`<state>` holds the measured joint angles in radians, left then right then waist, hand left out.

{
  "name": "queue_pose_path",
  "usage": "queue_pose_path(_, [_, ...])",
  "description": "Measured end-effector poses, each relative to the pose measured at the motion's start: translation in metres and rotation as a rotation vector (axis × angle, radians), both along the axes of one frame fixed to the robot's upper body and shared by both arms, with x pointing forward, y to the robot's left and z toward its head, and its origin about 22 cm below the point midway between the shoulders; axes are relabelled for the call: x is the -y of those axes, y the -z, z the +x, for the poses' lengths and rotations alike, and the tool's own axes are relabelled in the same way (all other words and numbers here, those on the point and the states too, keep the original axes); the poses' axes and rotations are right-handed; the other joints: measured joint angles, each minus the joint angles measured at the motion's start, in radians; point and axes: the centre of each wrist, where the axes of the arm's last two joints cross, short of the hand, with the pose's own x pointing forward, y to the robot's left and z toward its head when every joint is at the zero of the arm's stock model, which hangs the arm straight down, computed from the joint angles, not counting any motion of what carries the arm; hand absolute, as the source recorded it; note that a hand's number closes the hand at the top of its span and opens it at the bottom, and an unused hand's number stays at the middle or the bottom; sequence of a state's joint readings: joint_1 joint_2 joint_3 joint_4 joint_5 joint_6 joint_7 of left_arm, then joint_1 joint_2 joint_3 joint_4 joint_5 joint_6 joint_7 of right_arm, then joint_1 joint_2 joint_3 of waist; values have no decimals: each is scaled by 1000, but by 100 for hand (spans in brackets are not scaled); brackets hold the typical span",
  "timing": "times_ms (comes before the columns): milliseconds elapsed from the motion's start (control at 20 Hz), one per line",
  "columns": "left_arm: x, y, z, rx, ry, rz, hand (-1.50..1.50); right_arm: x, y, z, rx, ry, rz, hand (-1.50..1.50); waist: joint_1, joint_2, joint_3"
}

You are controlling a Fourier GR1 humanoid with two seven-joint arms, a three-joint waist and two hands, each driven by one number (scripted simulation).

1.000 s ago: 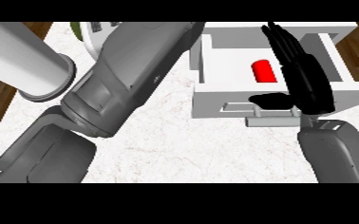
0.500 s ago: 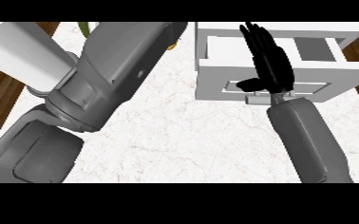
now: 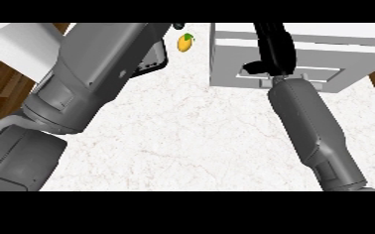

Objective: Pick up the can, place it into the drawer and close the drawer

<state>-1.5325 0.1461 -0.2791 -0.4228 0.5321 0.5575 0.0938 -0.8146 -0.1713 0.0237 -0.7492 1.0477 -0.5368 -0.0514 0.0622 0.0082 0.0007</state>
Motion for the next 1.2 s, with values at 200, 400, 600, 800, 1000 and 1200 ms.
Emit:
queue_pose_path(200, [-13, 2, 1, -1, 1, 3, -150, -5, -14, 18, 35, 23, -12, -150, 12, 2, 0])
queue_pose_path(400, [-27, 5, 1, -3, 5, 3, -150, -10, -23, 29, 47, 38, -26, -150, 23, 3, -1])
queue_pose_path(600, [-34, -3, -2, -11, 19, 4, -150, -9, -32, 37, 39, 50, -37, -150, 37, 9, 2])
queue_pose_path(800, [-45, 5, -5, -12, 27, 9, -150, -6, -35, 41, 27, 45, -42, -150, 46, 11, 3])
queue_pose_path(1000, [-53, 11, -8, -16, 30, 9, -150, -7, -40, 44, 18, 11, -19, -150, 46, 17, 6])
queue_pose_path(1200, [-67, 18, -11, -16, 32, 5, -150, -7, -41, 45, 22, -32, 23, -150, 42, 20, 9])
